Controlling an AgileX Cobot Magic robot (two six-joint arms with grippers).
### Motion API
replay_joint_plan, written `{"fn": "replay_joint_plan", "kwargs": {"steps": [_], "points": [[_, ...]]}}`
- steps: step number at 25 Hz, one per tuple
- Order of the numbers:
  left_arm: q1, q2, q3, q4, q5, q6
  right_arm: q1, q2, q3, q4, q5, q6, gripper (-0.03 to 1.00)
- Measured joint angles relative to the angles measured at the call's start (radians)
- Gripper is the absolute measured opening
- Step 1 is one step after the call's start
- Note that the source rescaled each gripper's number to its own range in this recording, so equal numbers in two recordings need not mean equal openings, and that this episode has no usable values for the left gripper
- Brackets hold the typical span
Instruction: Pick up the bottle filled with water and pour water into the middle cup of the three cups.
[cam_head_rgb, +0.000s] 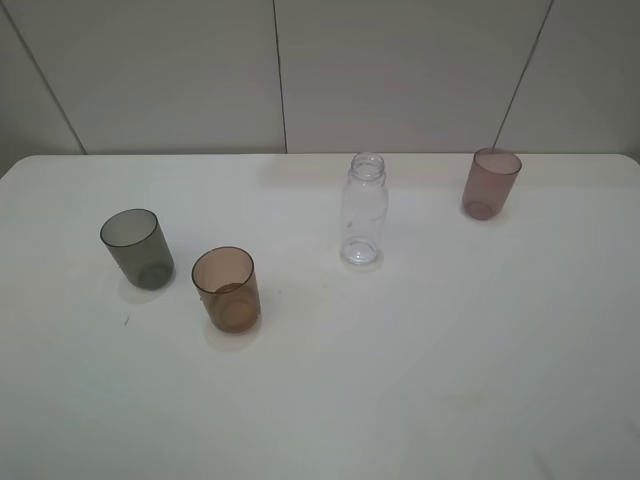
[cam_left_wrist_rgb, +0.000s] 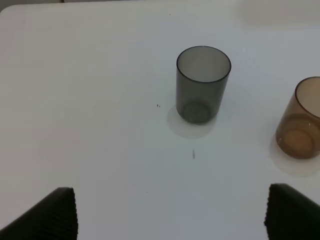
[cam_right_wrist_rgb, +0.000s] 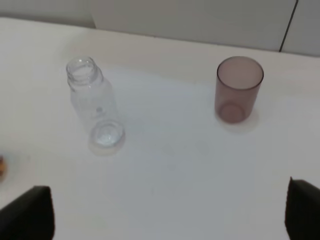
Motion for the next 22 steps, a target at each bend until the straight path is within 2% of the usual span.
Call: {"fn": "replay_joint_plan", "kwargs": {"steps": [5,12,15,22], "points": [[0.000,0.000,0.000,0.000,0.000,0.000,0.000,-0.182,0.056,-0.043,0.085,0.000,1.00],[0.000,0.000,0.000,0.000,0.000,0.000,0.000,-0.389,0.230,-0.043,0.095,0.000,1.00],[0.000,0.000,0.000,0.000,0.000,0.000,-0.004,-0.447,0.255,-0.043,0.100,0.002,1.00],[0.000,0.000,0.000,0.000,0.000,0.000,-0.126,-0.499,0.255,-0.043,0.098,0.002,1.00]]}}
